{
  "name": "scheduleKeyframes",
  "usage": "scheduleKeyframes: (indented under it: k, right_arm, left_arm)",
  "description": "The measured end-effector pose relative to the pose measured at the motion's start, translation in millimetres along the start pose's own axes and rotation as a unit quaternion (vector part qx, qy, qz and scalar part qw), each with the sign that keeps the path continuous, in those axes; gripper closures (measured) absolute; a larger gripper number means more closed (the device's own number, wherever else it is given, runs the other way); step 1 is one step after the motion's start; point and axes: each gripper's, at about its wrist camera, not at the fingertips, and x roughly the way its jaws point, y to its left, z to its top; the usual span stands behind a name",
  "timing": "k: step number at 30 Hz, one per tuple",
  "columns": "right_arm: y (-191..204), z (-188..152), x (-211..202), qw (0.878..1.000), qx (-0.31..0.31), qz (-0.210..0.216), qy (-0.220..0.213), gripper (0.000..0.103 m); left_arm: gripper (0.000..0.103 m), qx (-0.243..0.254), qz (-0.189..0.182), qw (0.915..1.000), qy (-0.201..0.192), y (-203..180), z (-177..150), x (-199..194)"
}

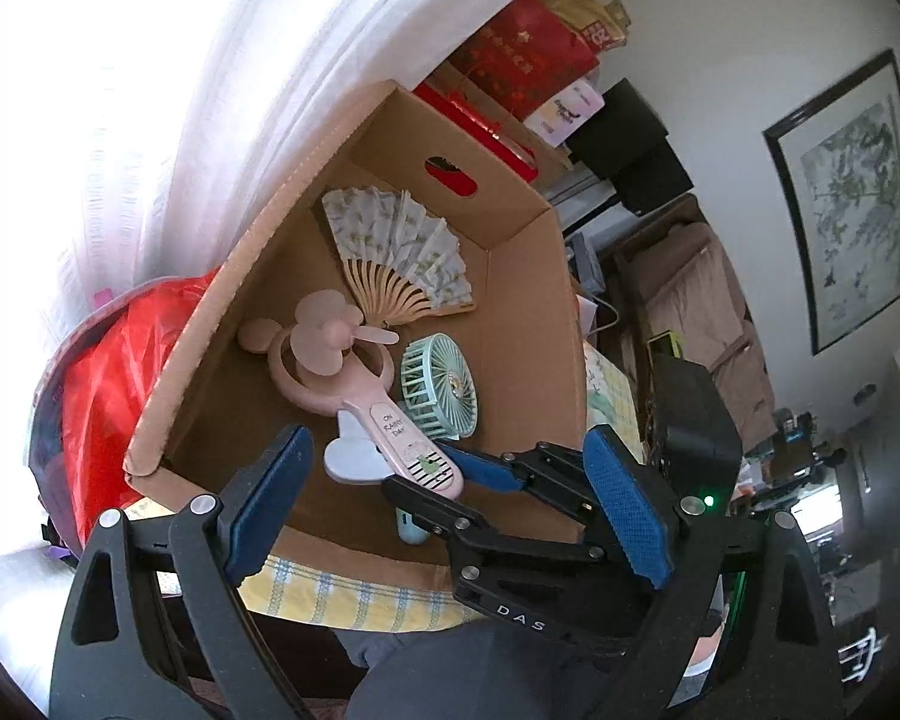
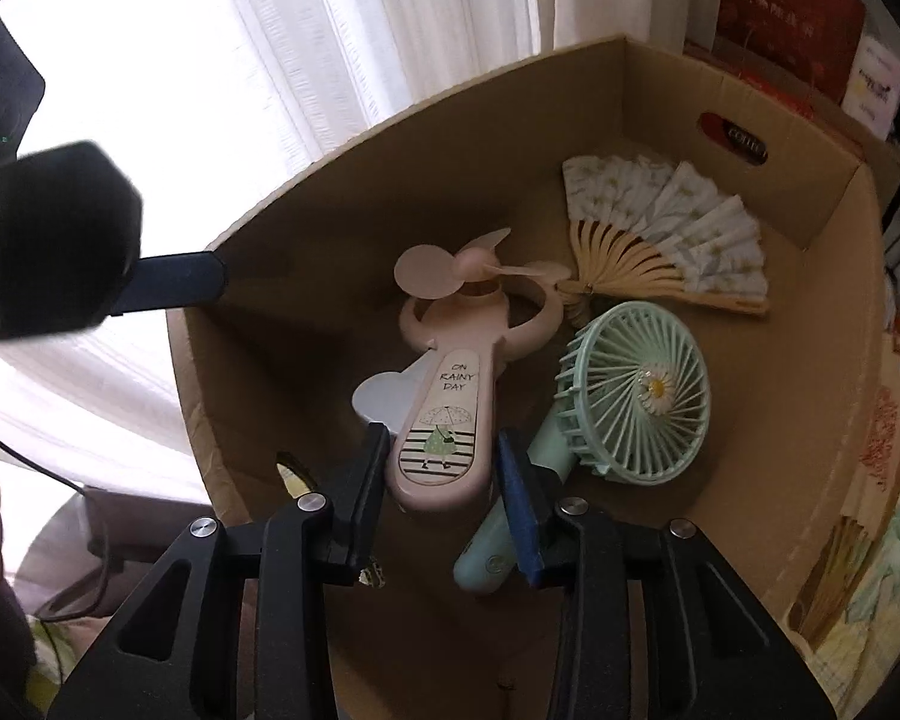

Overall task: Organize objects
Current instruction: 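Open the right tool to drop the pink fan into the box, then withdraw the right tool from the box back over the table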

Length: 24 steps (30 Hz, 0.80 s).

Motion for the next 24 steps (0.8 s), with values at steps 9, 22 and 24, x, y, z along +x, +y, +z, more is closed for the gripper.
scheduleKeyframes:
  k: [9,22,24]
  right_arm:
    - [-3,-6,-46,0.998,0.013,0.035,-0.041,0.047]
    - [-42,-25,-129,0.994,0.050,-0.031,-0.097,0.027]
    - [-53,-31,-137,0.992,0.062,-0.040,-0.100,0.023]
  left_arm:
    - [0.012,0.008,0.011,0.9999,0.005,-5,-4,3]
    - [0.000,0.040,0.021,0.9990,0.008,-35,-7,11]
    - [0.000,0.048,0.028,0.9984,0.010,-40,-9,14]
